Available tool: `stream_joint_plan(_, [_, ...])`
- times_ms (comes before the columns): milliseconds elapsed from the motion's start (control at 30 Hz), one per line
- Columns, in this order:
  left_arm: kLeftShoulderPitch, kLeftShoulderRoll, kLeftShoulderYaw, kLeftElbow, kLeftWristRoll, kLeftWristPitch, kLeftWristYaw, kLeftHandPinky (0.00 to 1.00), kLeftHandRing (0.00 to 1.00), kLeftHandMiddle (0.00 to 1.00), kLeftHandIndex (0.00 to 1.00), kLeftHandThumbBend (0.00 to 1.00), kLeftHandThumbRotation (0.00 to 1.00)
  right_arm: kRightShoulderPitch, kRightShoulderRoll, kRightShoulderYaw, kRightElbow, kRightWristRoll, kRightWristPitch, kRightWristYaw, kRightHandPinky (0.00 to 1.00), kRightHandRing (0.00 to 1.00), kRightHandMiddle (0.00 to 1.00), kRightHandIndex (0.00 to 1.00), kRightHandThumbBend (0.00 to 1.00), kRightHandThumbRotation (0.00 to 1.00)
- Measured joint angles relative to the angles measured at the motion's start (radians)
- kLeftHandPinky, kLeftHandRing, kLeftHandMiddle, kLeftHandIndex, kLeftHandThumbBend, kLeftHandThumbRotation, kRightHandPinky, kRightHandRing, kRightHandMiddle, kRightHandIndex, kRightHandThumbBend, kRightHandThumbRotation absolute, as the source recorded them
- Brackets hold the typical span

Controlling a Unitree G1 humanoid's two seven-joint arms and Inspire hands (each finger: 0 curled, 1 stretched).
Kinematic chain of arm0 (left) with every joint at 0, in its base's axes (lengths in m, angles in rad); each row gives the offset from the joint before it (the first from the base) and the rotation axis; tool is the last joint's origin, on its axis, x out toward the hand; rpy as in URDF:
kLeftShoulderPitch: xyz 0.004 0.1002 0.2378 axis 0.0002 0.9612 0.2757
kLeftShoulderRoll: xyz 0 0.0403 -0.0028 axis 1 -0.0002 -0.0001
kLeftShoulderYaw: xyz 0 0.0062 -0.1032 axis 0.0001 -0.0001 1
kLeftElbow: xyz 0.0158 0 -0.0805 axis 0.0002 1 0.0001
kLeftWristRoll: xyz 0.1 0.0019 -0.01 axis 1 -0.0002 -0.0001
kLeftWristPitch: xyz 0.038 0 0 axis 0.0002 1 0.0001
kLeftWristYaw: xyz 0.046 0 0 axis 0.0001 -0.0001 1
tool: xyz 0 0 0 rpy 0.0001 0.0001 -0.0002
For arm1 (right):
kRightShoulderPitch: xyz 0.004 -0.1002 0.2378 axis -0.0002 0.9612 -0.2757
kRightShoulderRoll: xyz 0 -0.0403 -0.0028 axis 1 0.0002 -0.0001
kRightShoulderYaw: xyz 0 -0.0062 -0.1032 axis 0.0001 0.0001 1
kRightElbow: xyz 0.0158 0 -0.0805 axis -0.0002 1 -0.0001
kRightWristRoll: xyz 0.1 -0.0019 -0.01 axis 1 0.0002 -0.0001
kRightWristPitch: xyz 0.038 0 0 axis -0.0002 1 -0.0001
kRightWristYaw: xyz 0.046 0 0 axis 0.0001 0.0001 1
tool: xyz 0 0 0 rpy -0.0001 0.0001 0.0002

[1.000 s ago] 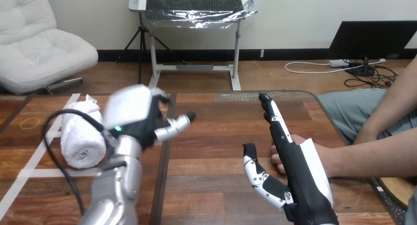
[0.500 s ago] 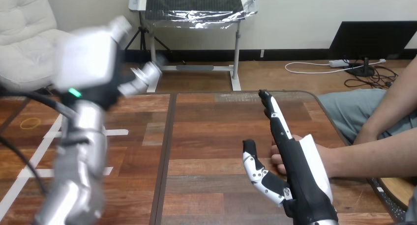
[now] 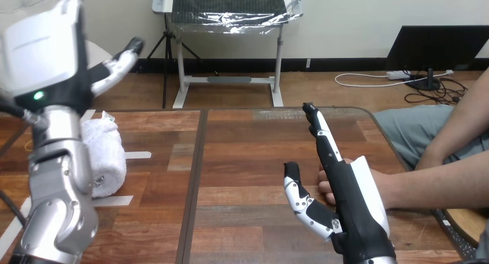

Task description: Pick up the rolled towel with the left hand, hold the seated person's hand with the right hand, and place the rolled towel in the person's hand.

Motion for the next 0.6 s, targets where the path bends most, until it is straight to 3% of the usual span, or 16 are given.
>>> stream_joint_plan(600, [-0.066, -0.002, 0.006, 0.302, -0.075, 0.053, 0.009, 0.83, 0.86, 0.9, 0.97, 0.88, 0.91, -0.02, 0.002, 0.0, 0.0, -0.001, 0.0, 0.0, 1.0, 1.0, 1.0, 1.0, 0.0, 0.0])
